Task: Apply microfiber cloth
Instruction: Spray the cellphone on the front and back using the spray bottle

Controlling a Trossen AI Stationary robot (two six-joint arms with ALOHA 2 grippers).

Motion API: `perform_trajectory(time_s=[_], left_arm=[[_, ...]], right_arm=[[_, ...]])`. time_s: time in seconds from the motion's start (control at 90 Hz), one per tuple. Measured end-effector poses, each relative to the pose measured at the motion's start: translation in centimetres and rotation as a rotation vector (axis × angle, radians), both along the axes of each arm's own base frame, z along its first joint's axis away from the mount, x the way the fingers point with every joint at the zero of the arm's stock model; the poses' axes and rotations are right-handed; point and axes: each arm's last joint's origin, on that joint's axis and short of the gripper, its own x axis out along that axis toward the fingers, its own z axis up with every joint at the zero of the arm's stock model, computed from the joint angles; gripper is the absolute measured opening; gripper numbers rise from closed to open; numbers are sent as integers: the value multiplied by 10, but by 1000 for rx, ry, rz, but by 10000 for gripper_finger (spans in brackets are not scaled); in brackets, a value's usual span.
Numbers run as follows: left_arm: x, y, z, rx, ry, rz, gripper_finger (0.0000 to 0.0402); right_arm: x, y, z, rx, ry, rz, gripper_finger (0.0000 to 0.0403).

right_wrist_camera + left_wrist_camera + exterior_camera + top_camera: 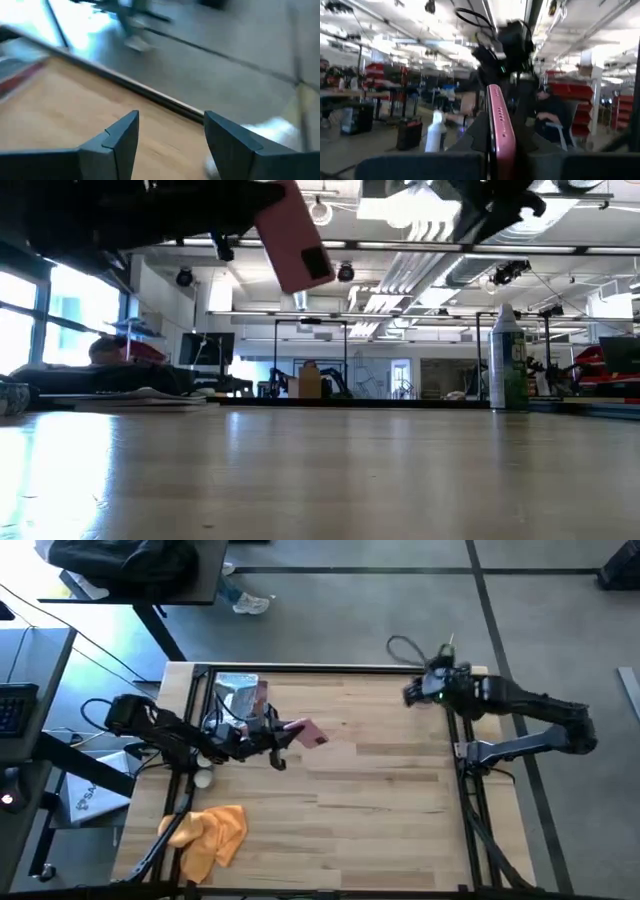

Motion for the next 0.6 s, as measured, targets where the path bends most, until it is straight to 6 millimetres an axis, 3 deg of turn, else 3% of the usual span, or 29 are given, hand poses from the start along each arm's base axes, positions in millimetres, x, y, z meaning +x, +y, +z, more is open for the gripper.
perform_trajectory(time_s=[0.211, 0.6], left_arm=[[-10, -2, -7, -56, 16, 12, 10], [-15, -6, -5, -91, -1, -1, 11]], right_arm=[[-28, -37, -6, 64, 19, -321, 187], [-31, -108, -37, 260, 29, -522, 168]])
